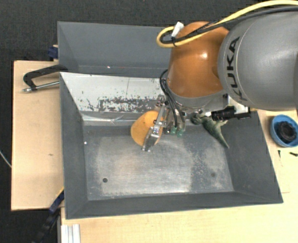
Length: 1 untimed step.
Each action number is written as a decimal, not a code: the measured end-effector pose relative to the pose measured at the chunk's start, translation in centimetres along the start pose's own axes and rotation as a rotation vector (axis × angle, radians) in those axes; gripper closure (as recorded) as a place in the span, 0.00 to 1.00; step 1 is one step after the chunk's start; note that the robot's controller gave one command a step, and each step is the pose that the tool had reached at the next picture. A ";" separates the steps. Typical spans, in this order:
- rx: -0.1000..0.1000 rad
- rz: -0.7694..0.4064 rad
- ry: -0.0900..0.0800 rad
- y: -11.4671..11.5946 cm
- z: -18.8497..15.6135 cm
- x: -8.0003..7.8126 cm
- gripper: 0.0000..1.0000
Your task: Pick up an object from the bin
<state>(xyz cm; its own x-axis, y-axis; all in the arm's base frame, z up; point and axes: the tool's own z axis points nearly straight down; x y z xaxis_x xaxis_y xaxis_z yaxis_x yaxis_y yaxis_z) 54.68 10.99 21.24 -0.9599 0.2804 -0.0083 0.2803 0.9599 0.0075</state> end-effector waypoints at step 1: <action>0.009 0.200 0.015 5.5 7.9 4.6 1.00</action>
Offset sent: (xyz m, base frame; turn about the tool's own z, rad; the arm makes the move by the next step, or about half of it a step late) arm -0.0263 0.0633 -0.0772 0.2047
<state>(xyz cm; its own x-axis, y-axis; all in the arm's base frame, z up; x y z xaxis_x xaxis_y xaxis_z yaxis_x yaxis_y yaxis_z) 51.85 17.64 13.37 -0.8849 0.4657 0.0071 0.4657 0.8850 -0.0014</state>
